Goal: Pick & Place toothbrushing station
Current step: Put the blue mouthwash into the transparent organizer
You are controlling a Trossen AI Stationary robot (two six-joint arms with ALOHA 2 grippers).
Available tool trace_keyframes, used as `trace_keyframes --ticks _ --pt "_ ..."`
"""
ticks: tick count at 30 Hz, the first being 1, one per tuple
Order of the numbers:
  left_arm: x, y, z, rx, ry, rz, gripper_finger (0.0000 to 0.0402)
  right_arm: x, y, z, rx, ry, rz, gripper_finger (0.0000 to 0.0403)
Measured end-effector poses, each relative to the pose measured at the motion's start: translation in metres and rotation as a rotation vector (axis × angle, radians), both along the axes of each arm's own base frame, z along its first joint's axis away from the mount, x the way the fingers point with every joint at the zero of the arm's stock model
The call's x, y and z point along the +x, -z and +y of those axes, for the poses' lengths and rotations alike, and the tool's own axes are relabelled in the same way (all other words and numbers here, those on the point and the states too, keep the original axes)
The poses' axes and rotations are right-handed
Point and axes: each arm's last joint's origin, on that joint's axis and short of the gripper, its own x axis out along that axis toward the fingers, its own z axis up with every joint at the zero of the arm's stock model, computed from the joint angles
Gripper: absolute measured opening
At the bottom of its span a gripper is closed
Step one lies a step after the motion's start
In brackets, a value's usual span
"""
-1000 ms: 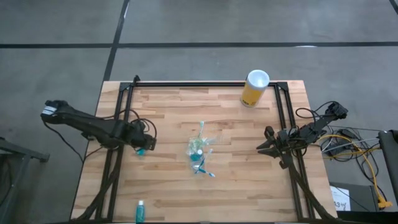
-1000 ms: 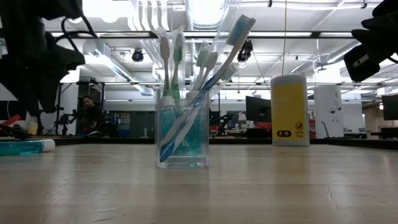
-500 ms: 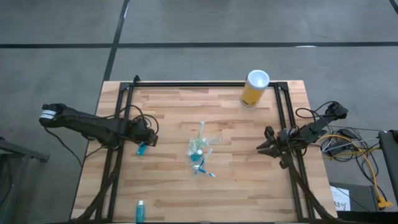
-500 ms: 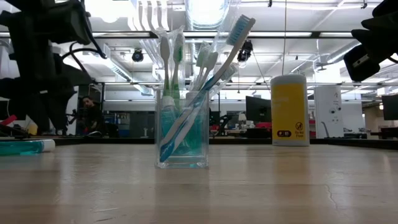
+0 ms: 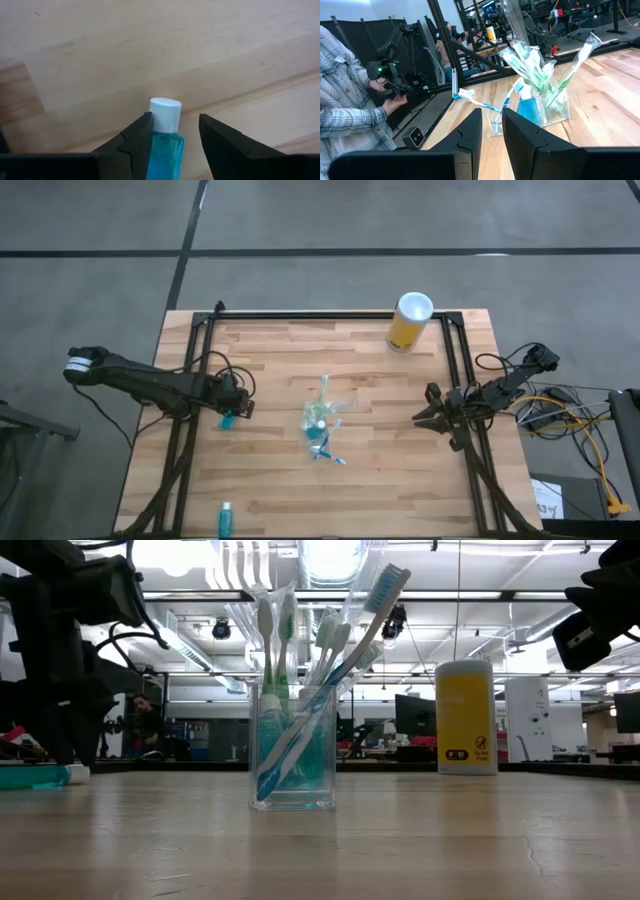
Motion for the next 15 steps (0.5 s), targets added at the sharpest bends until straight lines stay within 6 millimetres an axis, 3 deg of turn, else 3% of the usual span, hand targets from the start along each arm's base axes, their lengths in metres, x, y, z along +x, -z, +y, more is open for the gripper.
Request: trace_keyframes --ticks 7,15 --pt "-0.001 0.006 -0.001 -0.044 0.007 -0.01 0.0154 0.0 0.0 0.0 0.0 0.0 0.0 0.0075" --pt "0.0 0.014 -0.002 -0.064 0.011 -0.049 0.0101 0.0 0.0 0.0 0.0 0.0 0.0 0.0075"
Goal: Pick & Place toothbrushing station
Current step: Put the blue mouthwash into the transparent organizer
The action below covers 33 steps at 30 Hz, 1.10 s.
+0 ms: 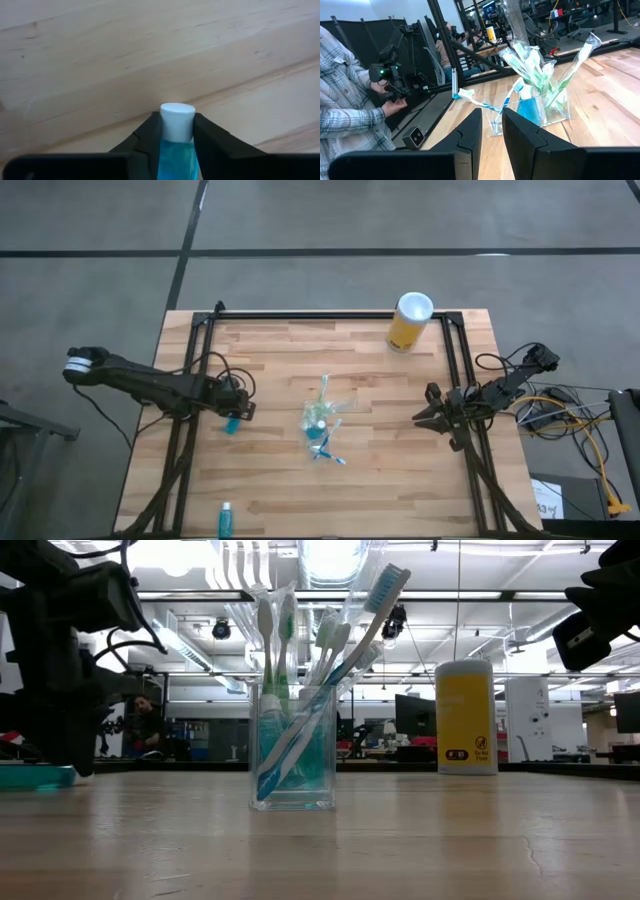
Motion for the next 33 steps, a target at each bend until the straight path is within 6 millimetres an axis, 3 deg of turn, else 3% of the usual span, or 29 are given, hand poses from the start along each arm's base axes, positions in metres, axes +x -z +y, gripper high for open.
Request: trace_keyframes --ticks 4,19,25,33 --pt "0.001 0.0 0.0 -0.001 0.003 -0.011 0.0084 0.0 0.0 0.0 0.0 0.0 0.0 0.0075" --pt "0.012 -0.006 -0.001 0.019 0.052 -0.126 0.0085 0.0 0.0 0.0 0.0 0.0 0.0 0.0075" --pt "0.026 -0.027 0.0 0.116 0.11 -0.231 0.0085 0.0 0.0 0.0 0.0 0.0 0.0 0.0075" --pt "0.047 -0.077 0.0 0.342 0.223 -0.356 0.0085 0.0 0.0 0.0 0.0 0.0 0.0 0.0075"
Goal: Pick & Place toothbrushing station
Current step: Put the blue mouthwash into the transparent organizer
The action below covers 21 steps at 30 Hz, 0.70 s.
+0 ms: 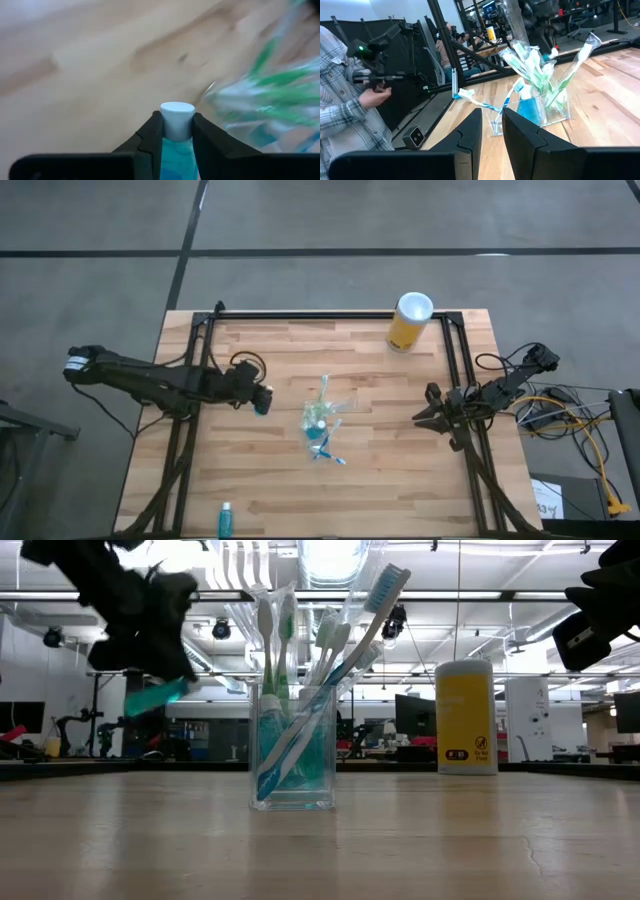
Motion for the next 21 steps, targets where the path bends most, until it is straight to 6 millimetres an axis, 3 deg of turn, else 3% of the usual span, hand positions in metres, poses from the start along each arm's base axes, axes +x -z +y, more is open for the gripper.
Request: trace_keyframes --ticks 10,21 --pt "0.012 -0.049 -0.029 0.318 0.093 -0.203 0.0085 0.0 0.0 0.0 0.0 0.0 0.0 0.0075" --pt "0.0 -0.064 -0.08 0.5 0.176 -0.378 0.0085 0.0 0.0 0.0 0.0 0.0 0.0 0.0075"
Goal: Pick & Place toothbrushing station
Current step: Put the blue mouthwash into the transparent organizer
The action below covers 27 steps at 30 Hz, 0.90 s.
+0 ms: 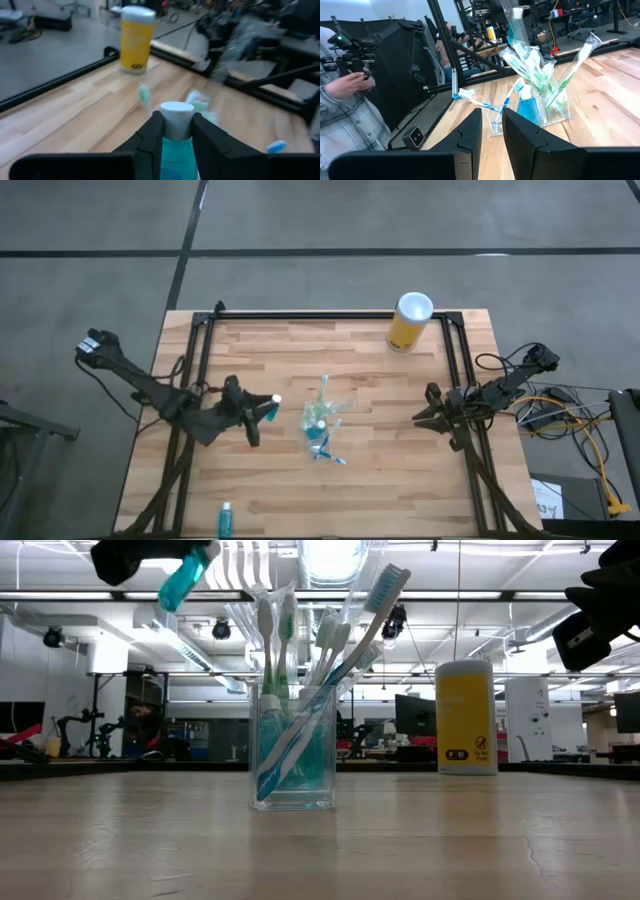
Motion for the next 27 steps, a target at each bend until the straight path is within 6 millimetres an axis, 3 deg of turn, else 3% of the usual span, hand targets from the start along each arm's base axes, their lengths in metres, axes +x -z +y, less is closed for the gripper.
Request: trace_keyframes --ticks 8,27 --pt "0.003 0.005 -0.021 -0.023 0.071 -0.115 0.0085 0.0 0.0 0.0 0.0 0.0 0.0 0.0075" --pt "0.052 0.041 -0.058 0.104 0.102 -0.252 0.0085 0.0 0.0 0.0 0.0 0.0 0.0 0.0075"
